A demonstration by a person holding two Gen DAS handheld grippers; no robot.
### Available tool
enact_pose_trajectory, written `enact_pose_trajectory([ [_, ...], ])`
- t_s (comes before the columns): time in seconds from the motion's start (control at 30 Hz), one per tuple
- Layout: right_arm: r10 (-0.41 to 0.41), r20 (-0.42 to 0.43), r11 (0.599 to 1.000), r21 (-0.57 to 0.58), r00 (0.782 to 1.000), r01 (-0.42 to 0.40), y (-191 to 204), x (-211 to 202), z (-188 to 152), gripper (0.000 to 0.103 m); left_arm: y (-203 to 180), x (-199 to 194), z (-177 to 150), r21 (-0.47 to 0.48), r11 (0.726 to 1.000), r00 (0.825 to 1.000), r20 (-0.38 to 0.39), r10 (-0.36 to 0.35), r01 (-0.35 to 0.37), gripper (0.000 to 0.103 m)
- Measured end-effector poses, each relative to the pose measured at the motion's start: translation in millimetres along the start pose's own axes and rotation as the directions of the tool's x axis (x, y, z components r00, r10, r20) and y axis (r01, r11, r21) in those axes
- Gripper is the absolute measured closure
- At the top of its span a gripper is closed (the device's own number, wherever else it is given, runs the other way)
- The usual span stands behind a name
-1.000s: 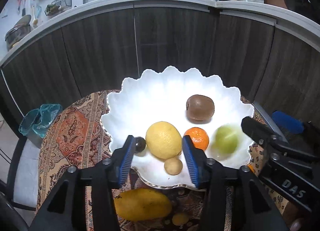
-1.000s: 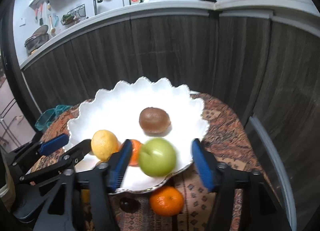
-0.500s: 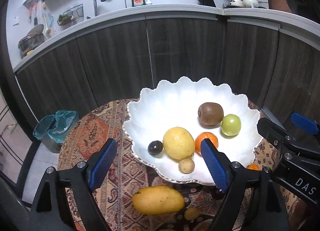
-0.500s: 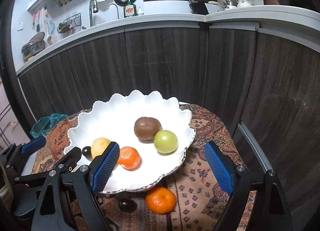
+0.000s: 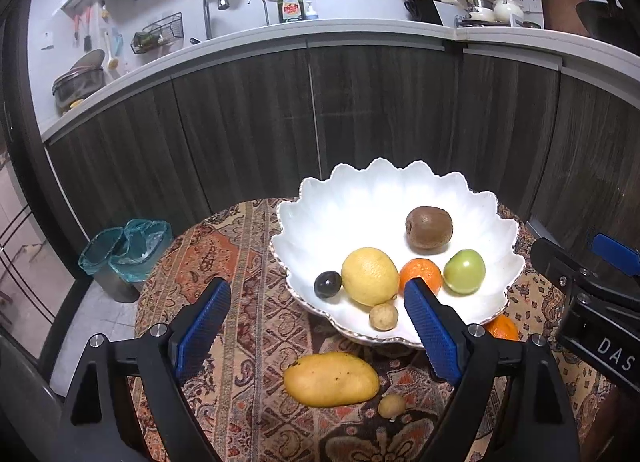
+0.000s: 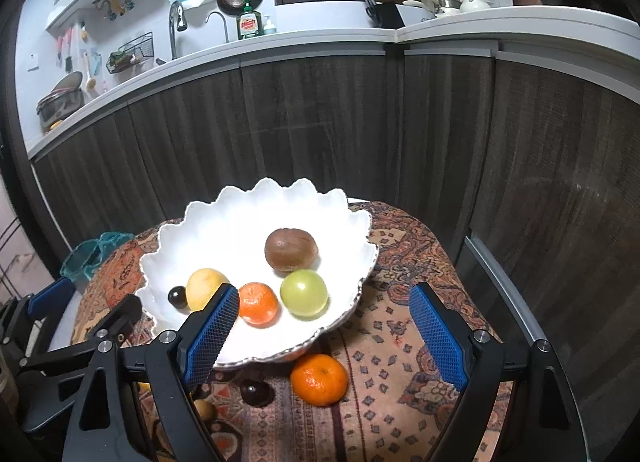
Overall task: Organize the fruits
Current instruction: 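Lift both open tools out of the bowl and back from it, then close the left tool on the yellow mango while the right tool grasps the mandarin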
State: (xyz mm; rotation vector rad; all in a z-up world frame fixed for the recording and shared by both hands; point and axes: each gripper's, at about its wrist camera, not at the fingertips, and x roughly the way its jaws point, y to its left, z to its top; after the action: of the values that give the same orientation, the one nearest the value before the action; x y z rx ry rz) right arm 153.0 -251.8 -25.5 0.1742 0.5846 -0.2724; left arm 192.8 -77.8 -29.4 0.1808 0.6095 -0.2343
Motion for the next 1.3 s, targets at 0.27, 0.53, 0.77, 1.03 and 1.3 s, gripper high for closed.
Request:
enact_pose_trajectory([
  [0.27,-0.019,-0.004,1.000,-0.002,1.000,0.019,-3.2,-6.8,-7.2,0.015,-1.4,-6.4,-10.3,-0.008,1.000,1.000,-0.006,-0.002,0.002,0.013],
  [0.53,-0.034,-0.028,0.999,-0.005,0.999,0.034,-10.8,-3.1,-22.1,0.015,-2.0,-1.0,-23.7,-0.024,1.000,1.000,-0.030,0.001,-0.002,0.013],
  [0.77,-0.035,-0.069,0.999,-0.006,0.997,0.035,-11.4,10.4,-36.5,0.015,-1.5,9.0,-33.4,-0.024,1.000,0.998,-0.058,0.012,-0.013,0.013],
  [1.03,-0.038,-0.111,0.999,-0.031,0.993,0.035,-5.9,23.6,-51.1,0.015,2.1,23.1,-46.5,-0.019,1.000,0.996,-0.093,0.014,-0.016,0.013],
  [1.3,-0.045,-0.169,0.998,-0.052,0.985,0.037,-0.3,43.0,-61.5,0.015,4.8,40.2,-56.0,-0.016,1.000,0.990,-0.141,0.008,-0.011,0.013],
])
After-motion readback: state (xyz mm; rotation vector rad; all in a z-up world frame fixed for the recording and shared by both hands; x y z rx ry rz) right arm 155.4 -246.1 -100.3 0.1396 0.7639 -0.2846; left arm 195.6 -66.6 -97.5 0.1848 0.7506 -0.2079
